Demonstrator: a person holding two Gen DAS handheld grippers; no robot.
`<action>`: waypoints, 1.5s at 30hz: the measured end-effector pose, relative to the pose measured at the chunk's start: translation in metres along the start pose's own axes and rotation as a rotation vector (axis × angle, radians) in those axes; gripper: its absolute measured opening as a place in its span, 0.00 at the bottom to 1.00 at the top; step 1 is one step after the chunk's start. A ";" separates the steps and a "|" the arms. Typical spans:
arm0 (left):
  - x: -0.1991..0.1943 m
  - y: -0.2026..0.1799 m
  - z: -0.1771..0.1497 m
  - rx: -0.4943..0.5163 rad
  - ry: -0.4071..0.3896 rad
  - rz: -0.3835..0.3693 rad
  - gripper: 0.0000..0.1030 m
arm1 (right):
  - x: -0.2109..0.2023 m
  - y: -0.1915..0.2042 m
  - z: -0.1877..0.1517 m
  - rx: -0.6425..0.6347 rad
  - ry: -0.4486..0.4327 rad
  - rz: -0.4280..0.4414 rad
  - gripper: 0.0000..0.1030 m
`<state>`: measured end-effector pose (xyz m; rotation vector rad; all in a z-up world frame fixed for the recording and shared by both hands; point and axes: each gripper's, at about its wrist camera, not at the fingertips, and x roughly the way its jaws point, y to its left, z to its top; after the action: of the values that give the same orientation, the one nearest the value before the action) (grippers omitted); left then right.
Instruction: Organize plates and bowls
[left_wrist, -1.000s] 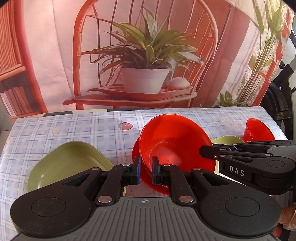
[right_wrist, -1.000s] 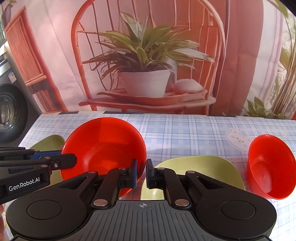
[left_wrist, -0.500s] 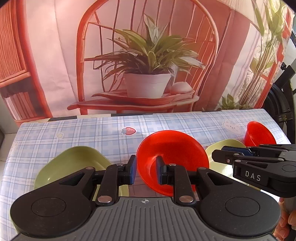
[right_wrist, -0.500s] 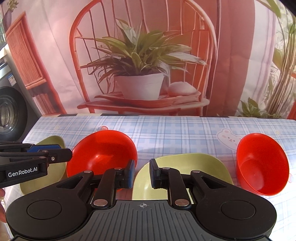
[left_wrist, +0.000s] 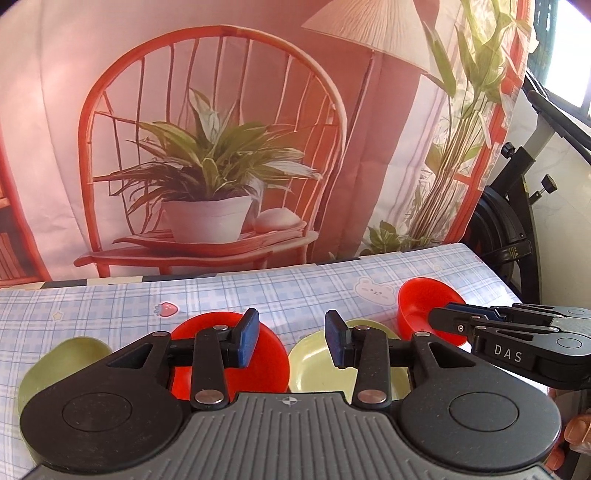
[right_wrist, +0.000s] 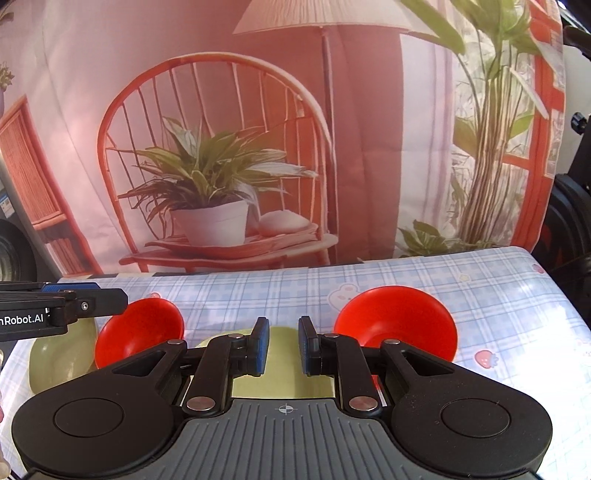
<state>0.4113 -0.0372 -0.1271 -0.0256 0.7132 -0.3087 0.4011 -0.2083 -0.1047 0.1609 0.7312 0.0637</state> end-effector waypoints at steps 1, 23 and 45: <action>0.003 -0.006 0.001 0.006 0.002 -0.008 0.40 | -0.003 -0.012 0.000 0.012 -0.008 -0.013 0.16; 0.129 -0.108 -0.004 0.085 0.150 -0.103 0.42 | 0.037 -0.138 -0.040 0.217 0.012 -0.151 0.21; 0.101 -0.091 -0.002 0.051 0.113 -0.106 0.12 | 0.019 -0.112 -0.024 0.226 -0.028 -0.080 0.08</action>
<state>0.4580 -0.1526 -0.1815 0.0021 0.8177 -0.4326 0.3994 -0.3138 -0.1543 0.3470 0.7149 -0.0978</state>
